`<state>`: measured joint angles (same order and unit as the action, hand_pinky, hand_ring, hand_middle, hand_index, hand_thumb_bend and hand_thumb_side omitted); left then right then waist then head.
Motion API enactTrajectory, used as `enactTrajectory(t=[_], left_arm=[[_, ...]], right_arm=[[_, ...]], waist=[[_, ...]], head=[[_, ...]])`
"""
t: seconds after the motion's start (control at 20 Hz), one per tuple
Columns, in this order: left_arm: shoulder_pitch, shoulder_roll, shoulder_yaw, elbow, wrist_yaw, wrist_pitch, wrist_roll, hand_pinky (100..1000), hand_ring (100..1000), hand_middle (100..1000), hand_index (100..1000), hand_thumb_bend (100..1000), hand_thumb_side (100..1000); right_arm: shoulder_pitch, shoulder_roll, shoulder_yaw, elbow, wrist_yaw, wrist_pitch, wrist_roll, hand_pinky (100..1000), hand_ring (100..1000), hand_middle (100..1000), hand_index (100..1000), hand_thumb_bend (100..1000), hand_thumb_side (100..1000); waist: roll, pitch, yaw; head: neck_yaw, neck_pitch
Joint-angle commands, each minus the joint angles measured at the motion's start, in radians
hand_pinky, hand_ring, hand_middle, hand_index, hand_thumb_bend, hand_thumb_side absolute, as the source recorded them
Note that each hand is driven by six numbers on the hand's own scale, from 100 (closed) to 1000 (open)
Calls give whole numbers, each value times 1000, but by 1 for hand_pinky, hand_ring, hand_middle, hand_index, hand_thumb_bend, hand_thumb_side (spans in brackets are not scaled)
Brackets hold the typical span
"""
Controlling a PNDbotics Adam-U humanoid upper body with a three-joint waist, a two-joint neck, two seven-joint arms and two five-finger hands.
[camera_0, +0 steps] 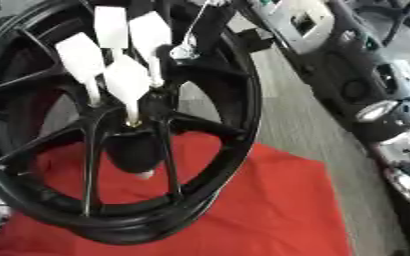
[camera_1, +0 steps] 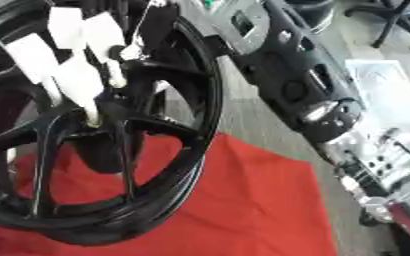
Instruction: Pull the pin out of the wheel hub.
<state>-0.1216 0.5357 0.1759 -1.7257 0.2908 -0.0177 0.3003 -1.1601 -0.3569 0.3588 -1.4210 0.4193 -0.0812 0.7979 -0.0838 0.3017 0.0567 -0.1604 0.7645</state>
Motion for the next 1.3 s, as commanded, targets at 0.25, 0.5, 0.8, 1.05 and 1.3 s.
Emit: enactTrajectory(t=[0.25,0.5,0.8,1.05,1.3], left_arm=[[3,25,10,-20,-4,-3,-2,875,845,922,949,859,613],[7,28,13,-21,-4,-4,1,876,845,922,949,858,614],[26,33,29,-22,-8,-8,15,877,846,922,949,858,614],[38,36,44,-25,-12,-12,29,878,846,923,949,858,614],[45,33,63,-30,-15,-18,49,879,846,922,949,859,613]], right_arm=[[-41,-69,-52,-71,-41,33,-22,740,556,282,441,290,100],[-47,-139,-89,-111,-74,58,-52,740,555,283,442,294,100],[30,-289,-191,-185,-147,118,-134,740,550,284,441,246,100],[158,-425,-293,-252,-132,157,-216,737,556,285,421,330,100],[291,-558,-406,-268,-132,199,-298,737,553,292,418,302,100]], waist=[[11,-29,-4],[8,-34,-16],[4,-41,-45],[2,-39,-71],[11,-28,-90]], head=[[-2,6],[5,6],[38,6],[84,6],[155,6]])
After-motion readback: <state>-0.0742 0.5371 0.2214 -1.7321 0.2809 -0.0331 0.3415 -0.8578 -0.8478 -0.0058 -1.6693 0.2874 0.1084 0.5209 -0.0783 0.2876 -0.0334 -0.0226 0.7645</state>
